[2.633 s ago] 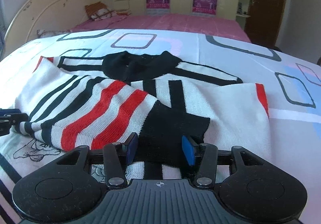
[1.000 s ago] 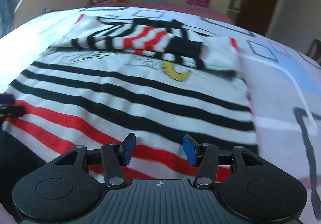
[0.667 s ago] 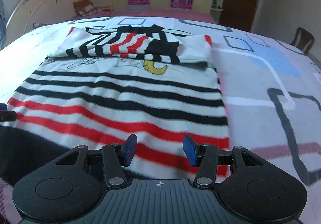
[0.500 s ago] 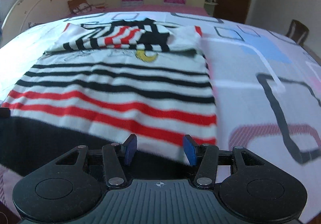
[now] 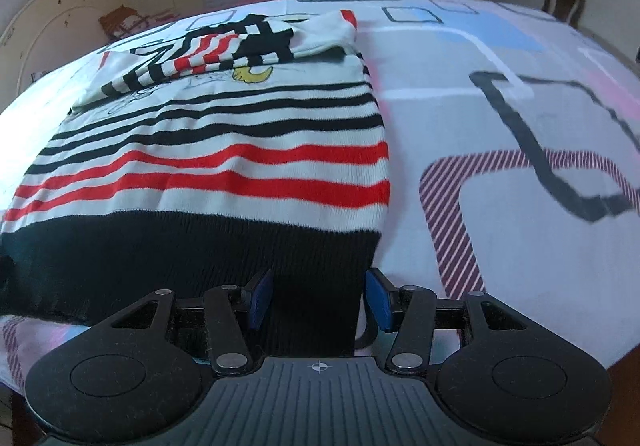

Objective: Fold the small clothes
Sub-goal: 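Move both open tools to the black hem of the sweater, then grasp the black hem with both tools, then lift the black hem with both tools and fold it toward the collar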

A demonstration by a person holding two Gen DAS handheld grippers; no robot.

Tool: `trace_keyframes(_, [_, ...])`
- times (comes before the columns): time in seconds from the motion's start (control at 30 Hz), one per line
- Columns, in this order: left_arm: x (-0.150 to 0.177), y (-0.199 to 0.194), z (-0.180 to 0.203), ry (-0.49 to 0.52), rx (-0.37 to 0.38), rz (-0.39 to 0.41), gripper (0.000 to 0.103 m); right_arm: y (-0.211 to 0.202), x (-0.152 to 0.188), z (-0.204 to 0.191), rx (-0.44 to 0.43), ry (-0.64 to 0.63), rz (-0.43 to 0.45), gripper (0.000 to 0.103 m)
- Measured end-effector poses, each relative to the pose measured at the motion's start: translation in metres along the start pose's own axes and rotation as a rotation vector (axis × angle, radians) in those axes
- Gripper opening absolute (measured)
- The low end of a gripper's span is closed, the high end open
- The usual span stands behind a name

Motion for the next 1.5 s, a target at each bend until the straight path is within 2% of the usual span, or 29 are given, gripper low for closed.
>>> trace_keyframes(0.07, [0.002,-0.001,0.0,-0.003,0.032,-0.006,0.036,-0.002,0.002,0.0,-0.004,0.012,0.003,0.051])
trace_keyframes(0.17, [0.003,0.0,0.003,0.005,0.065,-0.019,0.022,-0.005,0.006,0.002,-0.016,0.038,0.008,0.05])
trace_keyframes(0.27, [0.004,0.001,0.006,0.008,0.086,-0.026,0.013,-0.007,0.007,0.0,-0.019,0.035,0.006,0.05])
trace_keyframes(0.3, [0.004,0.001,0.006,0.007,0.094,-0.026,0.012,-0.008,0.008,0.0,-0.02,0.038,0.006,0.048])
trace_keyframes(0.33, [0.004,0.002,0.006,0.004,0.101,-0.026,0.011,-0.008,0.008,0.0,-0.025,0.046,0.008,0.034])
trace_keyframes(0.4, [0.004,0.002,0.006,0.005,0.109,-0.026,0.009,-0.007,0.009,0.002,-0.035,0.061,0.012,0.026])
trace_keyframes(0.47, [0.002,0.002,0.005,0.0,0.12,-0.026,0.008,-0.007,0.009,0.003,-0.04,0.072,0.013,0.026])
trace_keyframes(0.53, [0.001,0.001,0.004,-0.007,0.13,-0.024,0.007,-0.007,0.007,0.002,-0.052,0.068,0.013,0.012])
trace_keyframes(0.73, [-0.009,-0.013,0.007,0.009,0.171,0.024,0.006,-0.012,0.0,-0.001,-0.07,0.031,0.021,0.01])
trace_keyframes(1.13, [-0.042,-0.031,0.021,0.029,0.242,0.115,0.006,-0.032,-0.032,-0.002,-0.119,0.06,0.117,0.01])
trace_keyframes(1.5, [-0.092,-0.018,0.03,0.031,0.221,0.178,0.006,-0.014,-0.094,0.004,-0.172,0.074,0.197,0.01])
Point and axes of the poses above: each gripper's, at about its wrist camera, not at the fingertips, and y roughly the way its jaws point, z to its right, x to its underside, the point moved 2 cm from there along y, roughly the way its jaws point, and after that the axes turned 7 degrees about -y, right-handed, at the moved point
